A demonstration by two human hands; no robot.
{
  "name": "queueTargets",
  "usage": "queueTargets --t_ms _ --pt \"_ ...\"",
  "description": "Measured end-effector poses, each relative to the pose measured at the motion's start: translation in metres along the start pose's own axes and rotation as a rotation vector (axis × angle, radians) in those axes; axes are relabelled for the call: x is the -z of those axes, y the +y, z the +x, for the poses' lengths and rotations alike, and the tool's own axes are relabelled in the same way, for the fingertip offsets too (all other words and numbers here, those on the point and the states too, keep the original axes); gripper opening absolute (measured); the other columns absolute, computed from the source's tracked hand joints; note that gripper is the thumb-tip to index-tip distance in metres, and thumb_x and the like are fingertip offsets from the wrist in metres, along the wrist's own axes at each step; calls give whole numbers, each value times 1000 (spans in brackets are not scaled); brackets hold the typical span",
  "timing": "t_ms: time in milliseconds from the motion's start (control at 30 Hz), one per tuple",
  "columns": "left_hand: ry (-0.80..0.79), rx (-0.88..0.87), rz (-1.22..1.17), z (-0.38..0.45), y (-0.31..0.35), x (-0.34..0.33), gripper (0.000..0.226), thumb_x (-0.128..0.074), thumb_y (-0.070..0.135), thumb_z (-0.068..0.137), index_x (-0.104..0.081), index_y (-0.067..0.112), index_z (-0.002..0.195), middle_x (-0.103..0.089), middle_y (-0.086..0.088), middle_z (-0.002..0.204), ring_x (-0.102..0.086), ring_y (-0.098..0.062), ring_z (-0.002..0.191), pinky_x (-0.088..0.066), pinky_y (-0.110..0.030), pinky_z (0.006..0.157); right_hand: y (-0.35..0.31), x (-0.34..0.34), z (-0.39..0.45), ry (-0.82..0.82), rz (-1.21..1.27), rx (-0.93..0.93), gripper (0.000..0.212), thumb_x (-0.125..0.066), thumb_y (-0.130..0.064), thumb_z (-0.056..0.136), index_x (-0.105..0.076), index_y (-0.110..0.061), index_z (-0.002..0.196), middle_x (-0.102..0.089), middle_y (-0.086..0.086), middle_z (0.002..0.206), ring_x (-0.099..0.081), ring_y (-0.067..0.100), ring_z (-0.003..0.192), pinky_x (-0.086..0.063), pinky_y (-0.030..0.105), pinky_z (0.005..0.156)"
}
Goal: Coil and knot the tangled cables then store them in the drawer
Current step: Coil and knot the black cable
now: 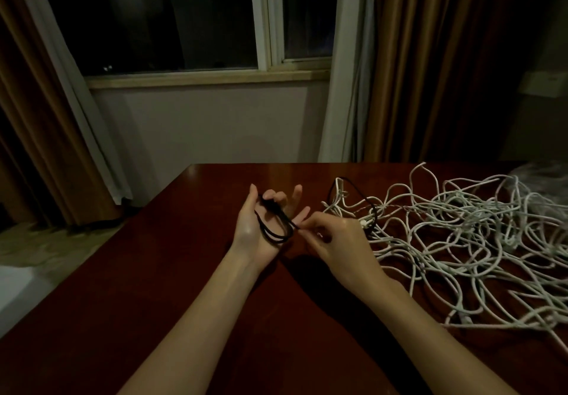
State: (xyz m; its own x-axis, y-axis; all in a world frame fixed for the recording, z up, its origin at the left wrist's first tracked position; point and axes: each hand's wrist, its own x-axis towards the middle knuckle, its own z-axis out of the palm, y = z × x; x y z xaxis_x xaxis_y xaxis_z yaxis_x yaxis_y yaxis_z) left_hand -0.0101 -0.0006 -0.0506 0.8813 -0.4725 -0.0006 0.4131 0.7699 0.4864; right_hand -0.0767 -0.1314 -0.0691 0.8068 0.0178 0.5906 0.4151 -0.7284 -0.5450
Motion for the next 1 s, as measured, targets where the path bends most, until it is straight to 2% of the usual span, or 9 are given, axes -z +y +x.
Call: queueTargets --t_ms 100,167,233,400,633,733,833,933,1000 --pt "29 4 33 1 2 2 48 -30 47 103 -40 18 67 -47 6 55 -61 -10 54 -53 -25 60 -3 -2 1 -83 -107 8 21 -66 -20 90 -72 -18 110 -73 -4 97 -62 0 81 -46 7 74" --pt "57 -2 31 3 8 6 49 -28 47 103 -38 18 65 -37 8 47 -39 -3 33 -32 -15 34 -4 1 1 -158 -157 75 26 -65 -20 91 -69 -19 116 -72 -4 105 -65 5 91 -50 15 84" --pt "65 -25 10 6 17 11 53 -26 48 103 -38 17 61 -30 8 42 -26 -3 25 -20 -15 27 -5 6 2 -209 -204 139 24 -66 -18 90 -68 -17 114 -72 -3 105 -66 7 94 -53 24 86" --pt "64 -80 15 9 24 18 53 -28 48 103 -37 17 61 -26 7 43 -22 -3 27 -19 -17 29 -3 14 9 -105 -147 184 12 -70 -11 85 -70 -14 97 -70 -4 91 -61 2 81 -51 14 74" --pt "58 -54 261 6 13 12 51 -30 55 100 -37 18 65 -25 7 49 -21 -5 35 -12 -19 40 -21 -3 4 -186 -171 334 10 -71 -20 86 -71 -18 96 -65 -7 98 -46 -10 85 -35 4 71" --pt "17 23 459 1 2 3 51 -34 55 97 -43 16 65 -32 3 51 -32 -9 39 -28 -18 44 -25 -8 5 -198 -117 283 17 -71 -20 85 -69 -18 102 -67 -3 103 -62 5 91 -51 19 76" --pt "-49 97 732 -8 -2 -5 58 -42 50 96 -68 2 78 -55 -24 61 -60 -33 57 -54 -24 71 -24 -4 6 -164 -40 145 36 -75 -26 82 -52 -19 109 -66 -3 95 -65 10 80 -53 22 69" --pt "-69 117 987 -13 -5 -6 61 -39 52 97 -55 18 49 -52 2 51 -54 -13 52 -44 -22 57 -23 1 7 -186 -63 81 48 -77 -35 79 -35 -26 101 -59 -11 83 -58 2 67 -49 17 63" --pt "-78 198 1063 -15 -8 -7 63 -31 55 98 -58 21 53 -54 6 50 -53 -7 44 -42 -19 47 -23 3 6 -209 -117 66 52 -78 -37 77 -32 -28 98 -51 -14 75 -53 -1 62 -45 15 57"
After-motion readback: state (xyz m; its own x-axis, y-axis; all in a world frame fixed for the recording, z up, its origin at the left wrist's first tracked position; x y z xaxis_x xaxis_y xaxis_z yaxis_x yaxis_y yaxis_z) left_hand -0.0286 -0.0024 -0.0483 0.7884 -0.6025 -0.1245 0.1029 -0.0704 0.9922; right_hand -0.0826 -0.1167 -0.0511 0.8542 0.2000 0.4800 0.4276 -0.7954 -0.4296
